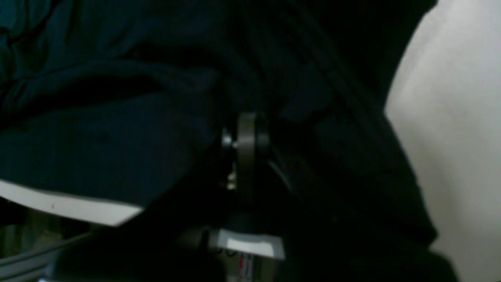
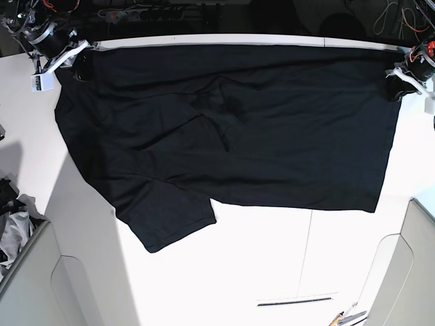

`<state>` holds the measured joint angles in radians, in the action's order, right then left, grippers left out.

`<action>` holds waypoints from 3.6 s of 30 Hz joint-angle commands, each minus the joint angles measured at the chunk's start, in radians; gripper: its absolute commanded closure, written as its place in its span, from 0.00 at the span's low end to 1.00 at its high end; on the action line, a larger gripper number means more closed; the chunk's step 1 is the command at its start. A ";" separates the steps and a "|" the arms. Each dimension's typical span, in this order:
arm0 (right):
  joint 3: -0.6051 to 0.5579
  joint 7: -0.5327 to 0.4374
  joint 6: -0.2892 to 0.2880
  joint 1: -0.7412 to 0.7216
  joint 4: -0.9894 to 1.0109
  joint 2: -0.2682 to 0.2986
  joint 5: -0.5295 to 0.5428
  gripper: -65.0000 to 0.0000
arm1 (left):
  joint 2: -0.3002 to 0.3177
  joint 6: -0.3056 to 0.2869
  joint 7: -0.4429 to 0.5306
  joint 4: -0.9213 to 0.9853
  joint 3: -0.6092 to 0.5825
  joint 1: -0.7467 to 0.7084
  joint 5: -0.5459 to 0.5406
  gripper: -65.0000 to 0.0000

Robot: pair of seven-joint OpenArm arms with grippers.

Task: Fold the T-shirt properly
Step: 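Drag the grasped shirt edge toward the robot with both grippers, then release the right gripper and move it along the shirt side toward the sleeve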

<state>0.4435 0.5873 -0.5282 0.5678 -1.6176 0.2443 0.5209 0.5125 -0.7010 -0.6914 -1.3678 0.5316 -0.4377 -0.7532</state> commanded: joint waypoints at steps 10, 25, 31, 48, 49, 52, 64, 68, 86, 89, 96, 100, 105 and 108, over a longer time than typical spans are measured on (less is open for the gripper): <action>0.081 0.061 0.014 0.005 0.002 0.010 0.068 1.00 | 0.008 0.003 -0.019 -0.018 0.000 -0.011 0.030 1.00; 0.080 0.061 -0.011 -0.210 0.002 0.007 0.142 1.00 | 0.009 0.003 0.018 -0.214 0.000 -0.008 0.033 1.00; 0.080 0.061 -0.011 -0.258 0.002 0.007 0.142 1.00 | 0.009 0.035 0.023 -0.246 0.000 -0.008 0.082 1.00; 0.080 0.046 -0.011 -0.263 -0.082 0.007 0.183 1.00 | 0.009 0.069 0.116 -0.248 0.191 -0.009 0.133 1.00; 0.080 0.045 -0.011 -0.263 -0.098 0.007 0.183 1.00 | 0.009 0.069 0.116 -0.248 0.196 -0.008 0.124 1.00; 0.080 0.042 -0.011 -0.273 -0.143 0.007 0.180 1.00 | 0.009 0.068 0.116 -0.248 0.197 -0.008 0.104 1.00; 0.080 0.037 0.009 -0.458 -0.153 0.008 -0.063 1.00 | 0.008 0.061 0.116 -0.248 0.196 -0.008 0.061 1.00; 0.080 -0.012 0.024 -0.490 -0.152 0.008 -0.150 0.80 | 0.008 0.061 0.116 -0.248 0.196 -0.008 0.057 1.00; 0.015 -0.064 -0.055 -0.832 0.525 0.143 -0.092 0.54 | 0.008 0.061 0.136 -0.248 0.196 -0.008 0.054 0.78; -0.079 -0.035 -0.064 -0.909 0.674 0.164 -0.095 0.54 | 0.009 0.061 0.150 -0.248 0.196 -0.008 0.054 0.78; -0.325 -0.006 -0.063 -0.958 0.784 0.161 -0.095 0.54 | 0.009 0.061 0.148 -0.248 0.196 0.025 0.055 0.77; -0.374 0.010 -0.063 -0.955 0.784 0.151 -0.098 0.54 | 0.008 0.061 0.149 -0.248 0.196 0.025 0.055 0.77; -0.374 0.024 -0.059 -0.954 0.784 0.149 -0.098 0.68 | 0.008 0.061 0.152 -0.248 0.196 0.025 0.054 0.77; -0.374 0.021 -0.059 -0.954 0.784 0.148 -0.090 0.99 | 0.008 0.061 0.179 -0.248 0.196 0.026 0.055 0.77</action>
<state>0.0738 0.5610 -0.5922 -0.3798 -0.8330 0.3870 0.4603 0.4984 -0.6361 -0.5381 -1.5990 0.7193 -0.4152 -0.6857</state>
